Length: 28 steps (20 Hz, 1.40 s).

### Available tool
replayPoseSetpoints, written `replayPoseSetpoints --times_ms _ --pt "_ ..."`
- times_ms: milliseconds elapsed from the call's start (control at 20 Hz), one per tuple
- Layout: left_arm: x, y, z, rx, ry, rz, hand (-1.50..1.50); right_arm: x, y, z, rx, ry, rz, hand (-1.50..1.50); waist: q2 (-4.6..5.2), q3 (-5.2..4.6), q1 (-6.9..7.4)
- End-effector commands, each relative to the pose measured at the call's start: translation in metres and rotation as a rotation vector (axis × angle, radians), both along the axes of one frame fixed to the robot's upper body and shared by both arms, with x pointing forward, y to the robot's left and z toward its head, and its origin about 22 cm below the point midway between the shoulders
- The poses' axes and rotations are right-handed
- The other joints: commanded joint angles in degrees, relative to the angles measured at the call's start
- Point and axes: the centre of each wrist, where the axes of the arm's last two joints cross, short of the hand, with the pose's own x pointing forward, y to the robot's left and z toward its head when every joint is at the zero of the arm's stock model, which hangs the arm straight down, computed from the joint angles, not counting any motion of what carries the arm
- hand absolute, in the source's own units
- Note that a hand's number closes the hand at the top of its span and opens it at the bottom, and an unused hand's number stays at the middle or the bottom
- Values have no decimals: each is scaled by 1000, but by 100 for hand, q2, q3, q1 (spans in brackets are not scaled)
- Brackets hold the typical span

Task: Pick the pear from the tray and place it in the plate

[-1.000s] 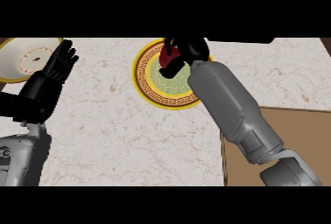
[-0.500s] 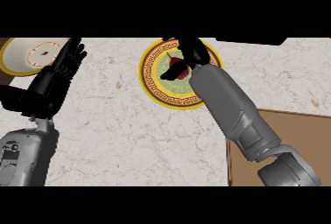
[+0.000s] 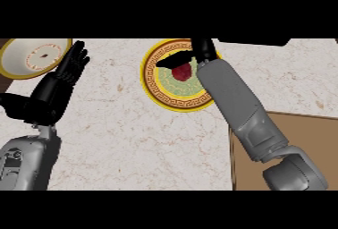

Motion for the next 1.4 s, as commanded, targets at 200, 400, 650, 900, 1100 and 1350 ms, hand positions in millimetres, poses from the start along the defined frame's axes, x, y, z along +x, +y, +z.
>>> replayPoseSetpoints --times_ms 200,400,650,900,1100,1350 --pt "-6 27 8 3 9 63 0 7 -16 6 213 18 -60 -150 -95 -2 -306" --pt "-9 18 6 -15 9 47 0 15 -86 -2 249 -19 -101 -150 -58 1 -273" --pt "-23 33 -3 3 22 82 0 6 -150 -26 266 -36 -61 -150 -125 0 -403" --pt "-18 6 -2 0 0 76 0 -1 -215 -21 224 -45 -50 -150 -106 3 -385" --pt "-2 30 3 -11 29 79 0 -9 -233 -31 213 -69 -52 -150 -102 1 -412" --pt "4 21 3 -6 18 86 0 -16 -263 -22 206 -50 2 -150 -120 0 -467"
